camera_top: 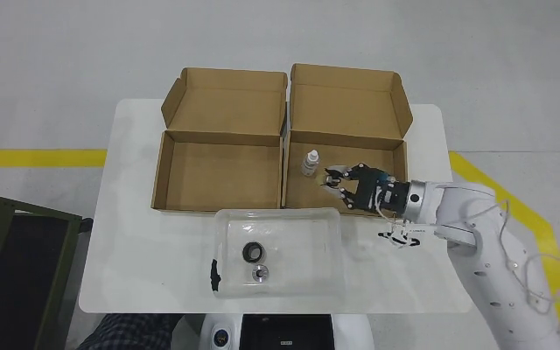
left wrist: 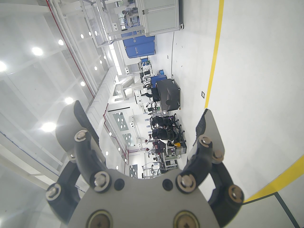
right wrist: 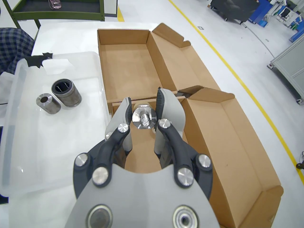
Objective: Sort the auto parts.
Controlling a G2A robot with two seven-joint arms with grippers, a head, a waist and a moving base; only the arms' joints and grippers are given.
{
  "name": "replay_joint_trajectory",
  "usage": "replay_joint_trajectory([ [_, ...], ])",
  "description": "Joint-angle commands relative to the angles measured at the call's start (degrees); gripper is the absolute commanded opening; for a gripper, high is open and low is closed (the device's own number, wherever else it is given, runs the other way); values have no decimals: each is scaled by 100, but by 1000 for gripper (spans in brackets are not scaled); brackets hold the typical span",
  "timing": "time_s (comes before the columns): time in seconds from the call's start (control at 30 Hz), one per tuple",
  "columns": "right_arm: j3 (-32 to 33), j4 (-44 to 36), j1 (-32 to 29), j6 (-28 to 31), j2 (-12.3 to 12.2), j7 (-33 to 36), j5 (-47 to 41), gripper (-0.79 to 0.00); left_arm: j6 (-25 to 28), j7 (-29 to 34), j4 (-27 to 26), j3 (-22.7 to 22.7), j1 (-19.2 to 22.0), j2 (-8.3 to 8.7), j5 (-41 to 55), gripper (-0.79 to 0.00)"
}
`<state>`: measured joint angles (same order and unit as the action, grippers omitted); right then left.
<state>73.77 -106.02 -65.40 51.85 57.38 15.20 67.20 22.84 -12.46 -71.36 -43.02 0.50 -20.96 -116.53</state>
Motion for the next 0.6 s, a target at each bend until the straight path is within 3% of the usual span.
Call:
replay_joint_trajectory([
  [0.0,-93,196,128,-11,10,106,4,-785,0,0,0,0,0,0,0,0],
  [0.57,-1100,1595,1167,-115,161,1061,256,-785,0,0,0,0,0,0,0,0],
])
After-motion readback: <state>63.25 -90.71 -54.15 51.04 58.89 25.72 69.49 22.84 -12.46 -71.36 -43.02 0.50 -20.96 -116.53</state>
